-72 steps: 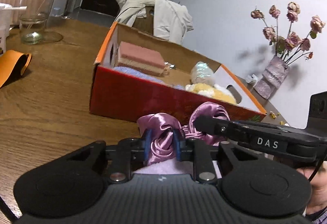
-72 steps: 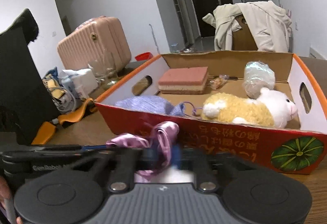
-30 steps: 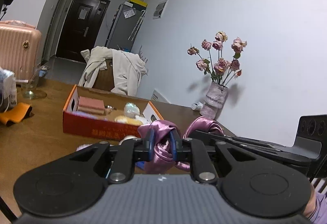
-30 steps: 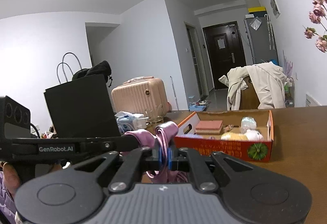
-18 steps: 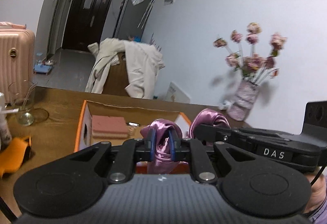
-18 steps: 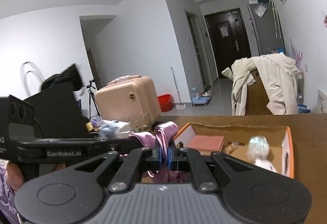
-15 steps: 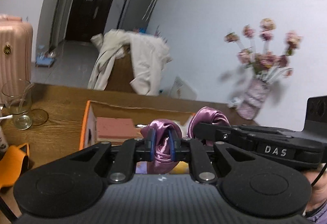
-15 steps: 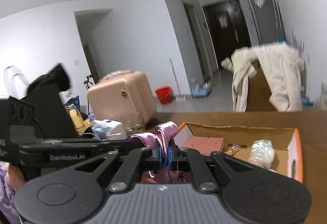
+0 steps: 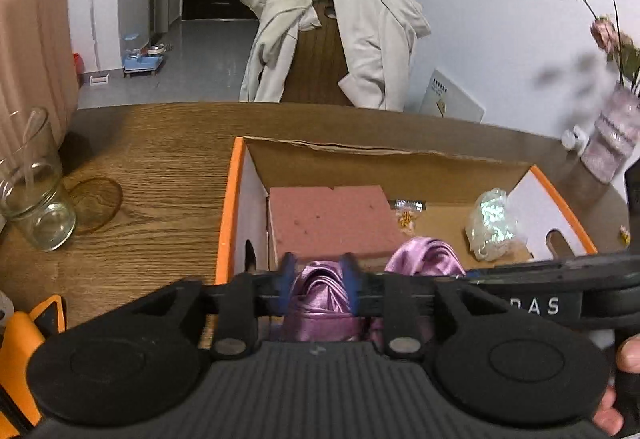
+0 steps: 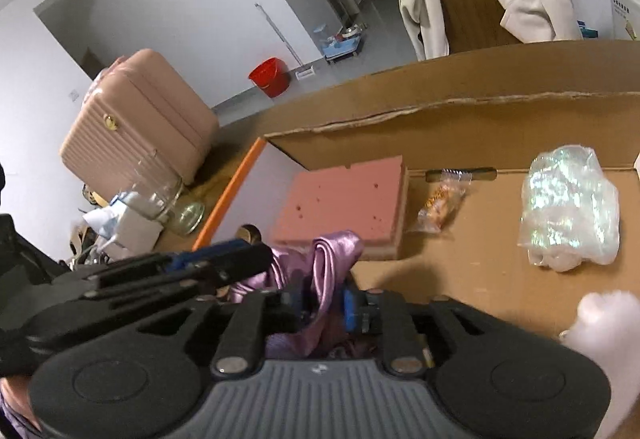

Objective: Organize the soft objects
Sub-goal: 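Carry the pink satin bow into the red box and open both grippers, then move both grippers back and close them on the lilac towel, then lift the lilac towel with both grippers and carry it into the red box, then open both grippers and move them back toward the light-blue plush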

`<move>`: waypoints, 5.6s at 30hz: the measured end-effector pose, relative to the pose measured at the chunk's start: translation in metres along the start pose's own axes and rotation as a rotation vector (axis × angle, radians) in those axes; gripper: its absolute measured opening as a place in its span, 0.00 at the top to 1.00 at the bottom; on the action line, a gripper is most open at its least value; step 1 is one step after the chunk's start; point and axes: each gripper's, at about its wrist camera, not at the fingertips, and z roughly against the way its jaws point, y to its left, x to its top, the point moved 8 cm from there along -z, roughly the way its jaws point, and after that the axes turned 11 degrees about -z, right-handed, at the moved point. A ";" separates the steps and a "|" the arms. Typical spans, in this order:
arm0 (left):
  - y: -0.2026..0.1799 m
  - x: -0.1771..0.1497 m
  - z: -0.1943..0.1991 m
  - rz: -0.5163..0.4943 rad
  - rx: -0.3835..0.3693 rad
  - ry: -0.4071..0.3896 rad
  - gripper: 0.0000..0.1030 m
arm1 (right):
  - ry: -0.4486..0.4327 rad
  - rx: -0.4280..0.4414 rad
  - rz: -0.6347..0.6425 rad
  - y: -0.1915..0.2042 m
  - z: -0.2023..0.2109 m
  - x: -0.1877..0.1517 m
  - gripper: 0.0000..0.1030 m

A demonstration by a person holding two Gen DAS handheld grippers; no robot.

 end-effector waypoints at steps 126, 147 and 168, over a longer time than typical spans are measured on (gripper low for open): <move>-0.134 -0.065 0.220 0.184 -0.399 -0.378 0.82 | -0.343 0.493 -0.085 -0.018 0.240 -0.146 0.67; -0.082 0.047 -0.080 0.143 -0.164 0.079 0.77 | -0.117 -0.165 0.019 -0.086 0.042 0.065 0.77; -0.097 0.071 0.102 -0.065 -0.060 -0.138 0.33 | -0.326 -0.177 0.129 -0.022 0.193 0.054 0.61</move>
